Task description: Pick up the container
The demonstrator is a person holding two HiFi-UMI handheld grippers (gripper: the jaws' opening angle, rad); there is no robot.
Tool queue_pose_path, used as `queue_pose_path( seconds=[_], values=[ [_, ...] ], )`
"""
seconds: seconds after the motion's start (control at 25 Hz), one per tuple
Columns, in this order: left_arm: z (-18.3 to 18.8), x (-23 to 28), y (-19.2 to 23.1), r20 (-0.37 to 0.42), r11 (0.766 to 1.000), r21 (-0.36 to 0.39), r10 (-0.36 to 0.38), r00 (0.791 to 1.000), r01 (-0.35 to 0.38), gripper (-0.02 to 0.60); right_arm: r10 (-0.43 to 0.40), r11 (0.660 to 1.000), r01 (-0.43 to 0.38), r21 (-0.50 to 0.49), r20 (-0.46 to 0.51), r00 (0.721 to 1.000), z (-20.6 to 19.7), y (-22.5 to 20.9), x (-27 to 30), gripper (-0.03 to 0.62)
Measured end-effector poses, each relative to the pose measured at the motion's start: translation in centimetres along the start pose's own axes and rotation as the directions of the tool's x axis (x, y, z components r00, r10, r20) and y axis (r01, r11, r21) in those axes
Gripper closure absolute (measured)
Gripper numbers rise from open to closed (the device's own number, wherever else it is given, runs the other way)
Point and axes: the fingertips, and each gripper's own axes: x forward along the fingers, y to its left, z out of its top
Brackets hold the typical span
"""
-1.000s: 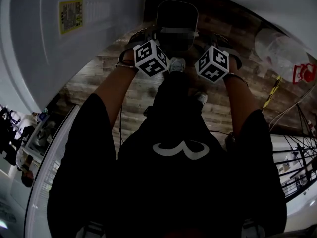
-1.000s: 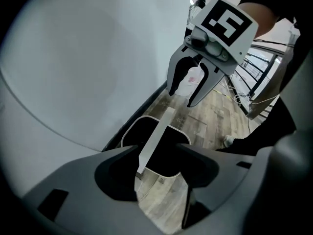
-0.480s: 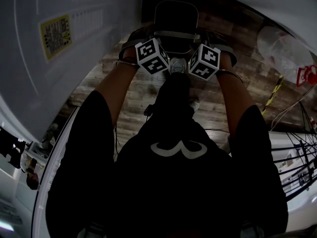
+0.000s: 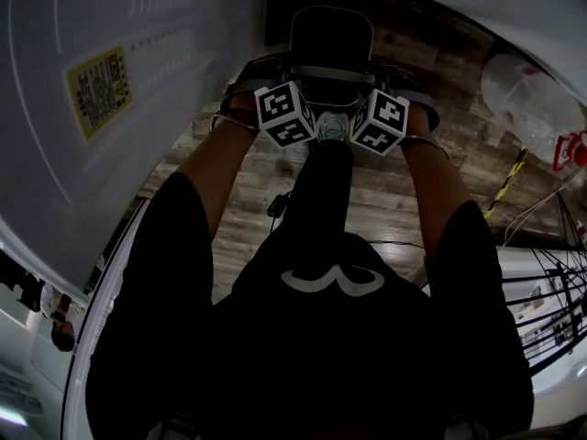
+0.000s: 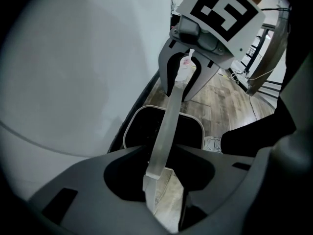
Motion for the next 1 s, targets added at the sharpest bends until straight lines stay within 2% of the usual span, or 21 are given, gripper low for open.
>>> queue_pose_path(
  seconds=[0.24, 0.4, 0.68, 1.0],
  values=[
    [-0.2, -0.1, -0.9, -0.008, 0.995, 0.095, -0.011, 1.0, 0.012, 0.448, -0.016, 1.0, 0.016, -0.002, -0.01, 1.0, -0.2, 0.1, -0.2, 0.485],
    [-0.1, 0.1, -1.1, -0.025, 0.984, 0.179, -0.003, 1.0, 0.008, 0.462, -0.023, 1.0, 0.023, -0.002, -0.011, 1.0, -0.3, 0.3, -0.1, 0.487],
    [-0.2, 0.0, -1.4, -0.039, 0.96, 0.281, 0.011, 0.999, 0.0, 0.479, -0.025, 1.0, 0.025, -0.009, -0.001, 1.0, -0.3, 0.5, 0.0, 0.487],
    [-0.2, 0.2, -1.7, -0.055, 0.953, 0.302, 0.028, 0.998, -0.01, 0.482, -0.046, 0.999, 0.047, -0.026, 0.008, 0.999, -0.6, 0.7, 0.0, 0.491]
  ],
)
